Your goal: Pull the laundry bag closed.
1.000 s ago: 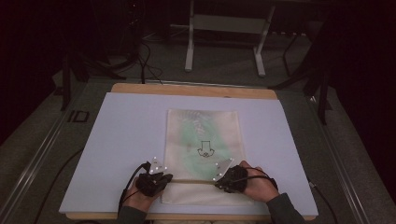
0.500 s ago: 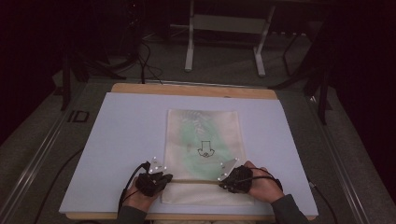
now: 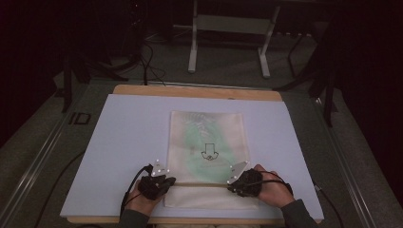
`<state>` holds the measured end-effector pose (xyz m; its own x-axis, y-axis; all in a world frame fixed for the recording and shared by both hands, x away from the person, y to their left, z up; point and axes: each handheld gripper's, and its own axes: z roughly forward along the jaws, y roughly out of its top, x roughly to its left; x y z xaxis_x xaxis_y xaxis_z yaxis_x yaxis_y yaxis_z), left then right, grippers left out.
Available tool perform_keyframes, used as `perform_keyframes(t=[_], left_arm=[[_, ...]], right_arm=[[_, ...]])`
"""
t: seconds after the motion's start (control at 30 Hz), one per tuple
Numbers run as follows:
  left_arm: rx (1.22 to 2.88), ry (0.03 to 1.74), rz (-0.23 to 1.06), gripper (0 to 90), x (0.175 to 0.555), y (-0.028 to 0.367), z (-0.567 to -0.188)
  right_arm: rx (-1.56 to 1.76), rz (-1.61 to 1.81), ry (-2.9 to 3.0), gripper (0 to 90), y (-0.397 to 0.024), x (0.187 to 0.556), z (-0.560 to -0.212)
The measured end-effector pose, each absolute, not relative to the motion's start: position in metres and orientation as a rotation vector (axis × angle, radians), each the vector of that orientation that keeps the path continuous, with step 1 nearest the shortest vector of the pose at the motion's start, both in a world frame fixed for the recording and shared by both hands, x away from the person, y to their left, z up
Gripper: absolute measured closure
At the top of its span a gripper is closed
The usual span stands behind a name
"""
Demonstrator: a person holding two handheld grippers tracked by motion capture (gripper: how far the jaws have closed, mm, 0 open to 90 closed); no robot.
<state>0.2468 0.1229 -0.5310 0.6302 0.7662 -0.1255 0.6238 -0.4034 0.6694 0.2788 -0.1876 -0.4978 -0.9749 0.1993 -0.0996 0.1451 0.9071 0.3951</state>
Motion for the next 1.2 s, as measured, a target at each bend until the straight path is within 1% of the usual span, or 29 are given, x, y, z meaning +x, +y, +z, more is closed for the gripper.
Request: perform_keyframes(t=[0.57,1.2], left_arm=[[2.159,1.085,0.268,89.4,0.247,0.122,-0.531],[2.155,1.085,0.259,89.4,0.247,0.123,-0.531]], right_arm=[[0.324,0.609,2.923,82.3,-0.207,0.278,-0.499],[0.359,0.599,2.912,82.3,-0.220,0.279,-0.498]])
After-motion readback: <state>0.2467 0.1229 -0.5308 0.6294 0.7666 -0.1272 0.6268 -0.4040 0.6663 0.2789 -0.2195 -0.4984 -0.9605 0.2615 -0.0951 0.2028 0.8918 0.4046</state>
